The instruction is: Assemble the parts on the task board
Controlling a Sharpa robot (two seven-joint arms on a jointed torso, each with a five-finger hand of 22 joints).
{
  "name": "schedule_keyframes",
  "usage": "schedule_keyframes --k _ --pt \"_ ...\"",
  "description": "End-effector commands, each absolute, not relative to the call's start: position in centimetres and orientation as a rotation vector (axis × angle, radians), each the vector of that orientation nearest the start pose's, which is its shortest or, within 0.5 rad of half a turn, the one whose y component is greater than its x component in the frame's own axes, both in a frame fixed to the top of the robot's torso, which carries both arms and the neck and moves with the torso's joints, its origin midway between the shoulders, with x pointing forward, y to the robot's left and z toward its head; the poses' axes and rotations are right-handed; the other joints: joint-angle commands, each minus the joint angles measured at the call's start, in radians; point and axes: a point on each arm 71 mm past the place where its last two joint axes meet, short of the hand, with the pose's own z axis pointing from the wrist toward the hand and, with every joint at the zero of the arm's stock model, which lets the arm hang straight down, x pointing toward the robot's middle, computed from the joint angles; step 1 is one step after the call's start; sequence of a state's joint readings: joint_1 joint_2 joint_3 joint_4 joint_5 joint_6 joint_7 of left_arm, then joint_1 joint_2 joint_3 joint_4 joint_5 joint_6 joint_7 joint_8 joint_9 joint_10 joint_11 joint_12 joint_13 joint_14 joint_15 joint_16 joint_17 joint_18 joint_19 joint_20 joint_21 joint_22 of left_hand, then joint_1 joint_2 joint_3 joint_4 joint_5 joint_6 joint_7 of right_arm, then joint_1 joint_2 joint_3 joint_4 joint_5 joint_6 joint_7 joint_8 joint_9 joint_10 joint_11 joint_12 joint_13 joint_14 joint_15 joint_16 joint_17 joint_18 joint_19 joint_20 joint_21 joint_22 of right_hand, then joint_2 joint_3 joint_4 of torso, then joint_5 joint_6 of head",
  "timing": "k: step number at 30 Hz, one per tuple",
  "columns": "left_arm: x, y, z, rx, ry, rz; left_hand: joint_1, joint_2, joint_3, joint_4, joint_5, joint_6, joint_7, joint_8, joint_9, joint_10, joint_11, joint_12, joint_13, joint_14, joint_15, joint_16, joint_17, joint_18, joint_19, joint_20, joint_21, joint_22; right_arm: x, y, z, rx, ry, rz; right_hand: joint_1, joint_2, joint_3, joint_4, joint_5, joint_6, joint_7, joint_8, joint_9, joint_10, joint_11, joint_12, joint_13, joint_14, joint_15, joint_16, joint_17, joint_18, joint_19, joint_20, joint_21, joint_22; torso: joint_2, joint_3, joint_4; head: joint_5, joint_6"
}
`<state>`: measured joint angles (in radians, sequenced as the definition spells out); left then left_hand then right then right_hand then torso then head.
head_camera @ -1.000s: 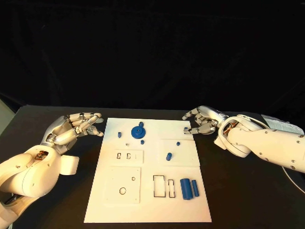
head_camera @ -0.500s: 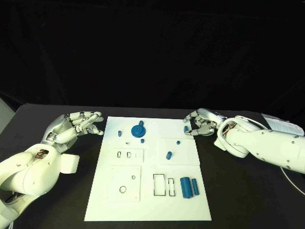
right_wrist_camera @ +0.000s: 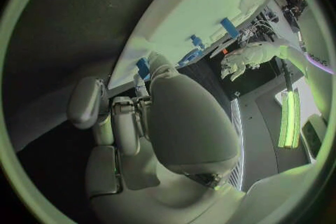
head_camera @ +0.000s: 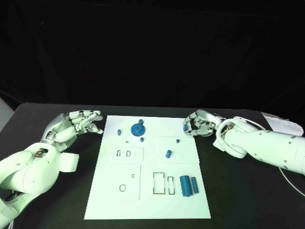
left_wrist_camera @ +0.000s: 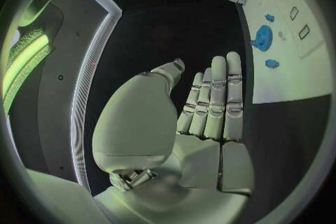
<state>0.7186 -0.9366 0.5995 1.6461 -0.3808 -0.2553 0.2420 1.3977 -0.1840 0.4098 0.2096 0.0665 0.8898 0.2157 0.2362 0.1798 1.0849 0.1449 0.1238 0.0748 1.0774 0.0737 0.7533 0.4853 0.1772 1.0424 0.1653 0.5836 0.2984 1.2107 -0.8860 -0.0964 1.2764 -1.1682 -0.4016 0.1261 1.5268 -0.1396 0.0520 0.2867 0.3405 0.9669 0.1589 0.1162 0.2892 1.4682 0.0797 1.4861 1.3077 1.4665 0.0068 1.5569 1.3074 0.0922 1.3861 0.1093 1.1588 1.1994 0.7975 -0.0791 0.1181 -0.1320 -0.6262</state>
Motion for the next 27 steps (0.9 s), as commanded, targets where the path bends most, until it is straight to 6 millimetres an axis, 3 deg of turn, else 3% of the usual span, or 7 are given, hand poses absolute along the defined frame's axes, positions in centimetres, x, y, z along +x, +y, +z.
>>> schedule_keyframes --k 1,19,27 --pt "46.32 25.55 -15.94 -1.012 1.312 -1.57 0.004 0.003 -0.004 0.0 -0.002 -0.009 -0.001 0.004 0.002 -0.008 0.001 0.007 0.0 -0.006 -0.002 0.005 -0.002 0.004 -0.008 -0.003 0.004 0.002 51.59 -29.91 -20.36 0.101 1.62 0.63 0.005 0.011 0.017 0.002 -0.003 0.015 -0.003 0.01 0.002 0.031 -0.008 0.005 0.186 0.099 -0.008 0.006 0.243 0.002 0.004 -0.008 0.002 0.002 0.0 0.0014 -0.0007 0.001 -0.002" --pt "46.34 25.6 -16.03 -1.013 1.317 -1.567 0.004 0.003 -0.004 0.0 -0.002 -0.009 -0.001 0.004 0.002 -0.008 0.001 0.007 0.0 -0.006 -0.002 0.005 -0.002 0.004 -0.008 -0.003 0.004 0.002 51.55 -29.82 -20.29 0.12 1.592 0.629 -0.015 0.024 0.095 0.001 -0.015 0.07 -0.029 0.06 0.01 0.041 -0.031 0.015 0.195 0.1 -0.027 0.006 0.246 -0.002 0.013 -0.025 0.017 0.023 -0.001 0.0 -0.0006 0.002 -0.004" --pt "46.32 25.62 -16.05 -1.013 1.321 -1.566 0.004 0.003 -0.004 0.0 -0.002 -0.009 -0.001 0.004 0.002 -0.008 0.001 0.007 0.0 -0.006 -0.002 0.005 -0.002 0.004 -0.008 -0.003 0.004 0.002 51.54 -29.77 -20.07 0.144 1.555 0.631 -0.016 0.021 0.155 -0.004 -0.048 0.079 -0.039 0.084 0.015 0.05 -0.04 0.023 0.204 0.101 -0.036 0.009 0.252 -0.006 0.022 -0.033 0.031 0.04 -0.001 -0.0009 0.0001 0.002 -0.005"
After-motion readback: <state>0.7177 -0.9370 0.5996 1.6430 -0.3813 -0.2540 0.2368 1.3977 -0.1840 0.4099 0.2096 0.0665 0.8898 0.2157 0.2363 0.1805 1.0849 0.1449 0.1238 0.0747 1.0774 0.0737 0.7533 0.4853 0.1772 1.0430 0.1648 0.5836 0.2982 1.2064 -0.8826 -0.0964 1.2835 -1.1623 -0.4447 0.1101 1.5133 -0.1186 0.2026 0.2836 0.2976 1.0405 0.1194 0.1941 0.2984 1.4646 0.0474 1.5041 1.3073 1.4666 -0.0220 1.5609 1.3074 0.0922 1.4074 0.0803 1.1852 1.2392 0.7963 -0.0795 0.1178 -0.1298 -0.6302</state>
